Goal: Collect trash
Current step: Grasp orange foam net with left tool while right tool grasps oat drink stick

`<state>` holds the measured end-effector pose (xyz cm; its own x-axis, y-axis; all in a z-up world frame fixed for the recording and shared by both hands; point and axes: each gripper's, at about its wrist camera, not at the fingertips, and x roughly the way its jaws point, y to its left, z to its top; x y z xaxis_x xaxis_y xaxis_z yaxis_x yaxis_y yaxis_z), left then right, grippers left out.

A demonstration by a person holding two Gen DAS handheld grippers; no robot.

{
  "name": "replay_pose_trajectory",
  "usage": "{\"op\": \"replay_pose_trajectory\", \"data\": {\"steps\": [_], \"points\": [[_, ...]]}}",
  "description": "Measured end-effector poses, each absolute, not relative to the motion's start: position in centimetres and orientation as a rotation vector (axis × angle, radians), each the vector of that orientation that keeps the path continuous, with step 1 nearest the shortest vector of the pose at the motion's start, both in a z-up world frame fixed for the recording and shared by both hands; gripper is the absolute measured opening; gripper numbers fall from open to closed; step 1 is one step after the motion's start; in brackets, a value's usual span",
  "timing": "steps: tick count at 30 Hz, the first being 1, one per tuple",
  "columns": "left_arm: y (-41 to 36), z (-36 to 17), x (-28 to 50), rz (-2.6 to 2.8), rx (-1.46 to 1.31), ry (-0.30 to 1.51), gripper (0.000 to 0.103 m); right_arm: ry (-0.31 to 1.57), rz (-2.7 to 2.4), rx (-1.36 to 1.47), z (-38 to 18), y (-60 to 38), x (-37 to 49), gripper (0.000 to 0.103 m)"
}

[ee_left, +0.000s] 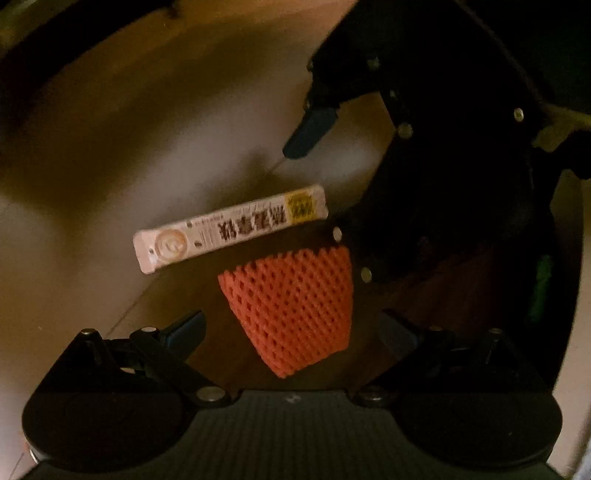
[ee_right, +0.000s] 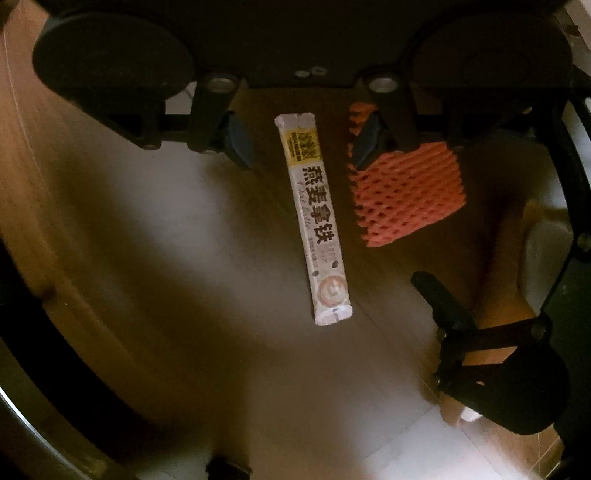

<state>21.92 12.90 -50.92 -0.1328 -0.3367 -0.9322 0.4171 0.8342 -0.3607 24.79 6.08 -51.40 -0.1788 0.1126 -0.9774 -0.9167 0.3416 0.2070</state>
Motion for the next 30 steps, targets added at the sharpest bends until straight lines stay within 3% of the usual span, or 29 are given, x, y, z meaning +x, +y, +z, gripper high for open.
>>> {"op": "replay_pose_trajectory", "data": {"steps": [4,6,8,9,11,16,18,19,22,25,30], "points": [[12.8,-52.1,21.8,-0.635,0.068,1.582,0.099,1.429,1.102,-0.780,-51.8,5.9,24.7,0.057],[12.6,-52.6,21.8,-0.635,0.089,1.580,0.092,1.413,1.097,-0.793,-52.0,5.8,24.5,0.056],[12.2,-53.2,21.8,-0.634,0.101,1.590,0.074,1.405,1.088,-0.800,-52.2,5.8,24.3,0.054],[12.1,-53.3,21.8,-0.629,0.107,1.593,0.071,1.399,1.082,-0.810,-52.3,5.8,24.1,0.053],[11.8,-54.0,21.7,-0.624,0.118,1.602,0.061,1.369,1.076,-0.828,-52.1,5.6,23.6,0.041],[11.7,-54.9,21.6,-0.603,0.102,1.618,0.050,1.343,1.050,-0.845,-52.0,6.0,23.0,0.023],[11.6,-54.9,21.7,-0.598,0.090,1.610,0.041,1.351,1.024,-0.839,-52.0,6.1,22.8,0.022],[11.5,-55.0,21.7,-0.597,0.090,1.613,0.030,1.363,1.014,-0.826,-52.0,6.1,22.9,0.020],[11.4,-55.3,21.9,-0.587,0.076,1.626,0.016,1.415,0.954,-0.762,-51.9,5.6,23.8,0.017],[11.8,-55.3,22.2,-0.577,0.043,1.622,0.010,1.435,0.901,-0.704,-51.1,4.8,24.8,0.016],[12.6,-54.4,22.4,-0.539,0.015,1.608,0.009,1.466,0.812,-0.649,-48.8,3.1,26.4,0.015]]}}
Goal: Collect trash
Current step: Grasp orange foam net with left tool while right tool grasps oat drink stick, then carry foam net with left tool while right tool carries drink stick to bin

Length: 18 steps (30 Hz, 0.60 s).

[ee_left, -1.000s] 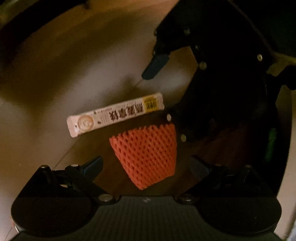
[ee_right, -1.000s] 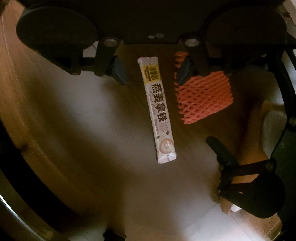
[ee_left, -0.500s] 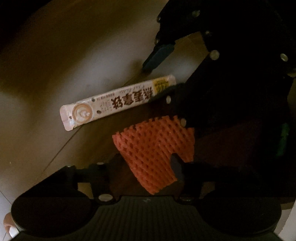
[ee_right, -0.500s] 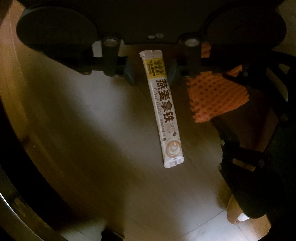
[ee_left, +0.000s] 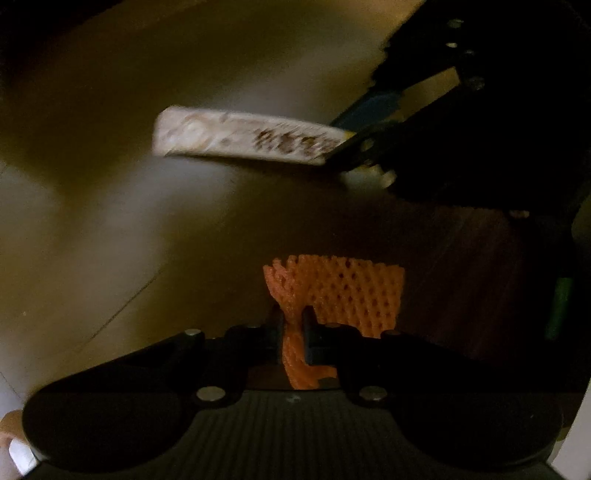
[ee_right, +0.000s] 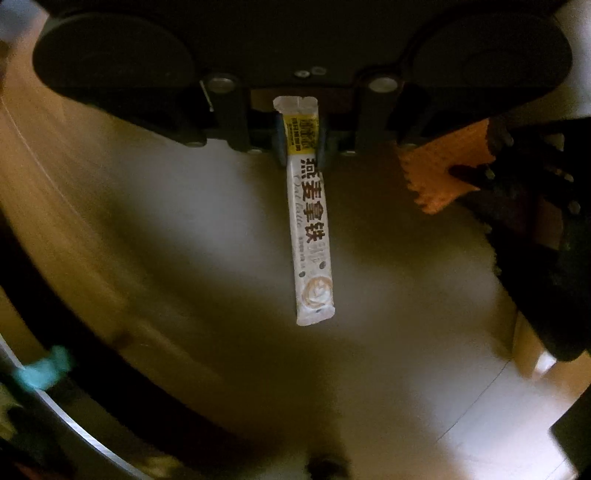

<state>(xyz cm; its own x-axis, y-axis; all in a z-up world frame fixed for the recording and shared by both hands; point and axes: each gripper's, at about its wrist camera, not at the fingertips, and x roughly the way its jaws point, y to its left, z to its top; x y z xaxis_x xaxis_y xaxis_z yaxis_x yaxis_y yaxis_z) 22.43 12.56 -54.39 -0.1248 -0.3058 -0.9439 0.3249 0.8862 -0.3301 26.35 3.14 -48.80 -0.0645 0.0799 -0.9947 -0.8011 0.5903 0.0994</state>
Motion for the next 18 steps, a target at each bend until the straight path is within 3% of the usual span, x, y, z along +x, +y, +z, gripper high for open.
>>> {"op": "replay_pose_trajectory", "data": {"steps": [6,18], "points": [[13.7,-50.9,23.6,-0.495,-0.011,1.558,0.009,1.460,0.753,-0.551,-43.0,2.7,27.7,0.015],[13.7,-36.9,23.9,-0.450,0.067,1.337,0.009,1.315,0.654,-0.368,-26.2,-0.6,28.1,0.015]]}}
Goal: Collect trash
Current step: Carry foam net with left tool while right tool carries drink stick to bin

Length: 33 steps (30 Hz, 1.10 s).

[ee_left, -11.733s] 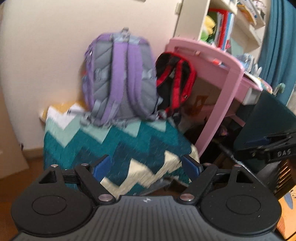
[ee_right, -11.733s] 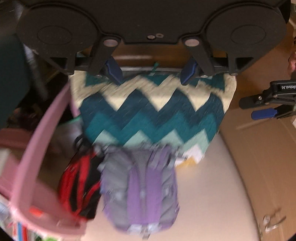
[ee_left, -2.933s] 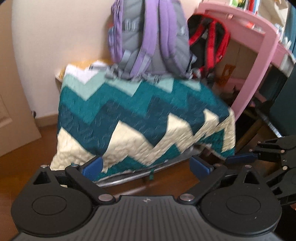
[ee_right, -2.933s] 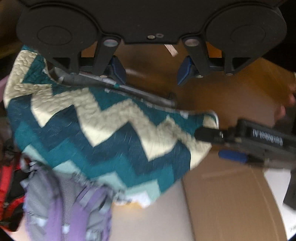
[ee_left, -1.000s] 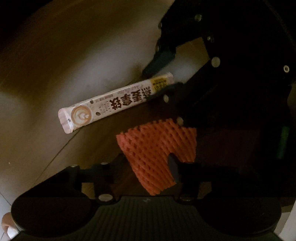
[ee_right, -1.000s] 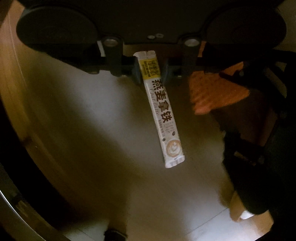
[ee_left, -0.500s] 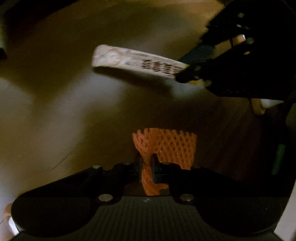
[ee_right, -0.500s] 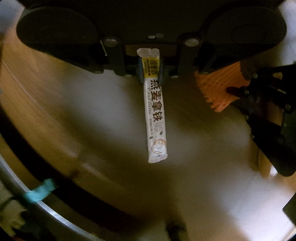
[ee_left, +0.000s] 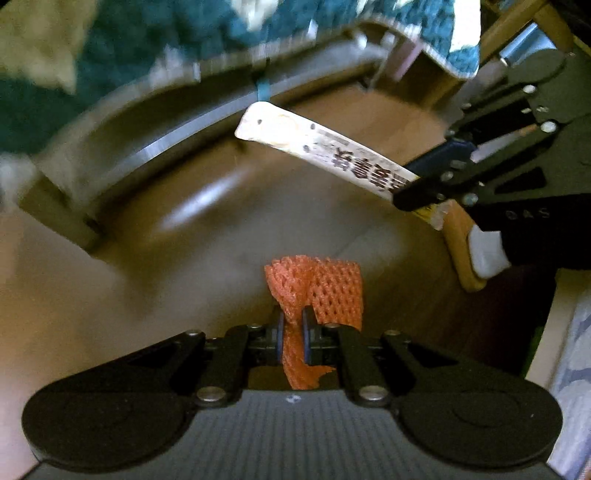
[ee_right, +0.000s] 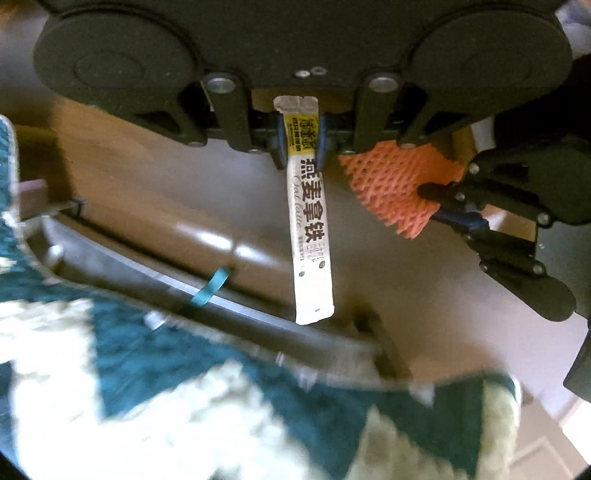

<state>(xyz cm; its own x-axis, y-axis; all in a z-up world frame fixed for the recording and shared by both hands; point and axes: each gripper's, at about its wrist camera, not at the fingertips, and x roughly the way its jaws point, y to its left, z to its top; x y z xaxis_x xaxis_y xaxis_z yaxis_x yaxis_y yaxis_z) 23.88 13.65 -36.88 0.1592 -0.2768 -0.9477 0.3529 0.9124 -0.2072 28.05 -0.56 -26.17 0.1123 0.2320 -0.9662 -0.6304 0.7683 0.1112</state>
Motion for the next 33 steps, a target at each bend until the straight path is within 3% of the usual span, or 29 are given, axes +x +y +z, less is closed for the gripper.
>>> {"op": "replay_pose_trajectory", "data": {"steps": [13,33], "points": [[9.9,-15.6,24.8,-0.349,0.042,1.019,0.009,1.080,0.556,-0.256,-7.4,-9.3,25.3,0.015],[-8.1,11.5,25.0,-0.410,0.046,0.548,0.009,0.656,0.244,-0.149,17.3,-30.8,23.8,0.015]]}}
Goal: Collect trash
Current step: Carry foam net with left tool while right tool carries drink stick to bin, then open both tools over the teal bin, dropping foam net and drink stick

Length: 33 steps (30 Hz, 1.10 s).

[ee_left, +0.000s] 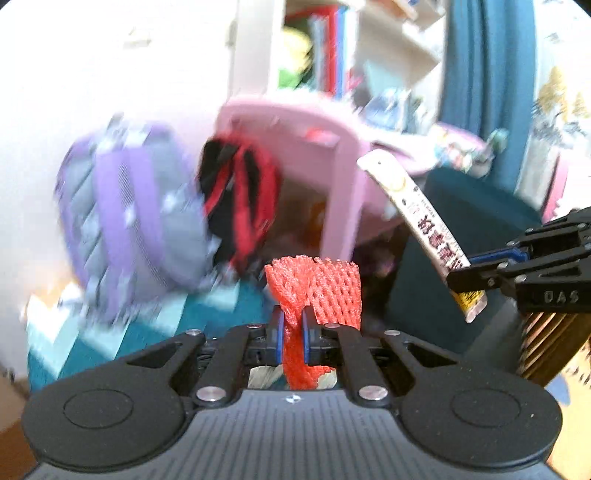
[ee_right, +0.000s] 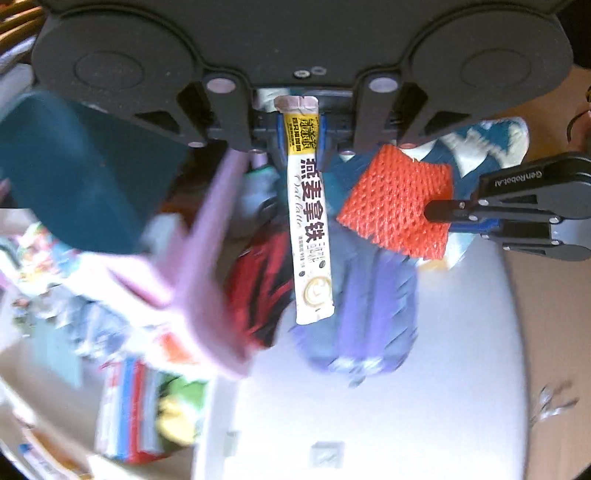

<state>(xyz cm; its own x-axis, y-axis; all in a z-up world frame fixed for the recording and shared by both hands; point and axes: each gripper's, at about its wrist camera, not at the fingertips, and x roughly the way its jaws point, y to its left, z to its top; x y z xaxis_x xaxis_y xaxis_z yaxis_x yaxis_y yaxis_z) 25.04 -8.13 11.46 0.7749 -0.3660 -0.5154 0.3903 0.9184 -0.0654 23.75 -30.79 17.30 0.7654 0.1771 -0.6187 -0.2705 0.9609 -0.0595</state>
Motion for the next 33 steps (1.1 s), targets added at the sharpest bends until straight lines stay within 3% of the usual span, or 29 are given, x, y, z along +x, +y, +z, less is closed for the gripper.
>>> {"op": "replay_pose_trajectory", "data": {"steps": [7,14,22,33], "points": [[-17.6,18.8,27.0,-0.542,0.067,0.417,0.009,0.634,0.080,-0.108,20.1,-40.1,25.1,0.015],[-27.6,21.3,29.5,-0.636,0.097,0.402,0.009,0.699,-0.068,-0.060,19.0,-47.6,28.4,0.015],[-35.6,18.6,34.1,-0.651,0.165,0.486,0.009,0.807,-0.103,-0.043,15.8,-51.2,31.0,0.015],[-39.8,13.6,37.9,-0.633,0.247,0.630,0.010,0.903,-0.117,-0.055,12.8,-52.3,33.2,0.014]]}}
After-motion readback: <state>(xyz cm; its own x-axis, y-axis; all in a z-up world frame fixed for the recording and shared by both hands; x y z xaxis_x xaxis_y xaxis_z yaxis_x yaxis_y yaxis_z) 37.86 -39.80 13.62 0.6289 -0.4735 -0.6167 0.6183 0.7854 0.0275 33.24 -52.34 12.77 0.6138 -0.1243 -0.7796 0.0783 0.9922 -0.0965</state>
